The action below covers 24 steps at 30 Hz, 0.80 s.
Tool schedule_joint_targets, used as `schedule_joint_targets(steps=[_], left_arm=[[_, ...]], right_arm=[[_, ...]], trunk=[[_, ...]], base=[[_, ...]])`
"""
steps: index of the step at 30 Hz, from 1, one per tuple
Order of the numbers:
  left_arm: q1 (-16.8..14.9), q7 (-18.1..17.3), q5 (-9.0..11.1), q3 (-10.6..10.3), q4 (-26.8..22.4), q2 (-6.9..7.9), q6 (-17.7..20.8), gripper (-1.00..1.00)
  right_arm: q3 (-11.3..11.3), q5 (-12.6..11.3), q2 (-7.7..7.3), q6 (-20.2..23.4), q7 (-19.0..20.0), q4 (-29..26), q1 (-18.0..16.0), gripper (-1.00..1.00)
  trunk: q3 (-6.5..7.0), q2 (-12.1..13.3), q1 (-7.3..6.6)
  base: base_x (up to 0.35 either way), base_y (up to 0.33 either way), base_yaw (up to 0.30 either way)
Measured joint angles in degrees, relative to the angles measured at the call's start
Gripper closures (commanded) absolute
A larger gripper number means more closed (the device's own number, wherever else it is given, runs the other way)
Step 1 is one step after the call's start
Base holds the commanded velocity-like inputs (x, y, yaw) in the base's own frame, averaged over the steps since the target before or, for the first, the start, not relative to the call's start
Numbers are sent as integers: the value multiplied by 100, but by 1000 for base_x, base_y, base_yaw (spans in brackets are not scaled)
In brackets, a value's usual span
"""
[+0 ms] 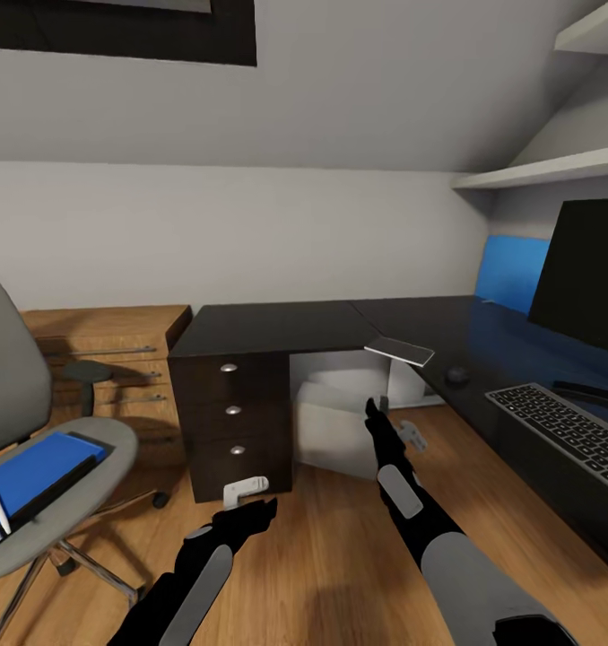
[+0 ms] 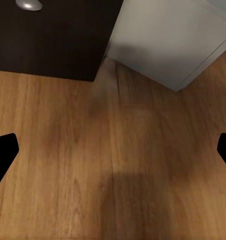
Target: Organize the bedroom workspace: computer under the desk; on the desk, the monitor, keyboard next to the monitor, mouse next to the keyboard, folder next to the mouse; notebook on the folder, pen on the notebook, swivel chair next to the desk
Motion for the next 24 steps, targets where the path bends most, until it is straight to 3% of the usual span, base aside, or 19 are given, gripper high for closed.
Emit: schedule_joint_targets(steps=[4, 6, 9, 16, 24], left_arm=[[1, 0, 0, 0, -5, -2, 0, -100], [1, 0, 5, 0, -7, -3, 8, -100], [1, 0, 10, 0, -3, 1, 18, -100], [1, 0, 16, 0, 13, 8, 25, -100], [2, -1, 17, 0, 32, 4, 20, -100]], right_arm=[[4, -8, 47, -404, 15, 18, 3, -100], [7, -6, 172, -716, 186, 10, 7, -100], [6, -12, 215, -873, 440, 9, 8, -100], [14, -30, 254, -1103, 1125, -2, 16, -100], [-2, -50, 254, -1140, 1278, -9, 25, -100]], trunk=[[-72, -160, 88], [-72, -162, 88], [-72, -162, 88], [-72, -162, 88], [-72, -162, 86]], base=[[0, 0, 0], [0, 0, 0], [0, 0, 0], [0, 0, 0], [177, 0, 0]])
